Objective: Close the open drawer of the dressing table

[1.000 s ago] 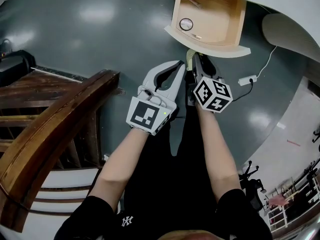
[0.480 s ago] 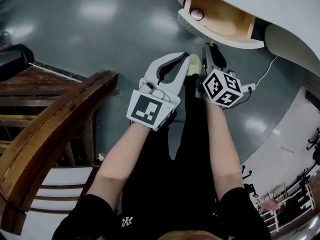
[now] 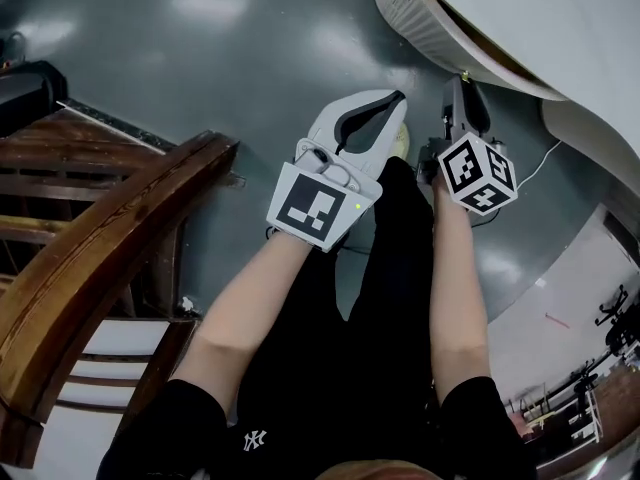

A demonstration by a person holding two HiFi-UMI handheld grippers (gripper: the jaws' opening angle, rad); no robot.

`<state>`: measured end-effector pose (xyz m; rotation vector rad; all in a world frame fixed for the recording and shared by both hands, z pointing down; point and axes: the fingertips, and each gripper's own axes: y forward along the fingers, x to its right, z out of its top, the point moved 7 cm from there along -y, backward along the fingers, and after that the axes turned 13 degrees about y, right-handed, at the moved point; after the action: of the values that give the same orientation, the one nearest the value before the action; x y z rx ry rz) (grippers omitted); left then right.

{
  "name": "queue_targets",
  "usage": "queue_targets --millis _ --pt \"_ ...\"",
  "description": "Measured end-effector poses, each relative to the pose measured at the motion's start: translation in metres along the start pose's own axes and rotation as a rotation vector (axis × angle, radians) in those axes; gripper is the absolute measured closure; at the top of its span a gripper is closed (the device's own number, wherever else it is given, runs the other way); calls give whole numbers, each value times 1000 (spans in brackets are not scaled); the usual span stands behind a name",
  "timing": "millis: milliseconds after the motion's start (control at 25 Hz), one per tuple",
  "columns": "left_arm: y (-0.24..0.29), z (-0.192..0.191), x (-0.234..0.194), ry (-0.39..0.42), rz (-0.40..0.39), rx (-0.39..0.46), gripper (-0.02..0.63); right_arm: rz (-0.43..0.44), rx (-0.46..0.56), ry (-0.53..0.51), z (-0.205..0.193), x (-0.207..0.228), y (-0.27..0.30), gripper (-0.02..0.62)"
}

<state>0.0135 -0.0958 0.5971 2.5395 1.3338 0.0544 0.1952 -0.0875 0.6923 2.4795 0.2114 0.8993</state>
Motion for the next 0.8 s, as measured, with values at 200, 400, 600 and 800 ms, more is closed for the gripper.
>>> queue_targets --millis 200,400,600,800 --pt "10 0 -9 0 23 20 597 8 30 -21 17 1 17 480" --pt "18 -5 -16 -4 43 32 597 18 51 -41 30 2 36 482" --pt "26 -8 -19 -7 51 37 597 23 67 -59 41 5 48 482" --pt "30 -11 -25 -14 60 48 597 24 85 -71 48 4 60 482"
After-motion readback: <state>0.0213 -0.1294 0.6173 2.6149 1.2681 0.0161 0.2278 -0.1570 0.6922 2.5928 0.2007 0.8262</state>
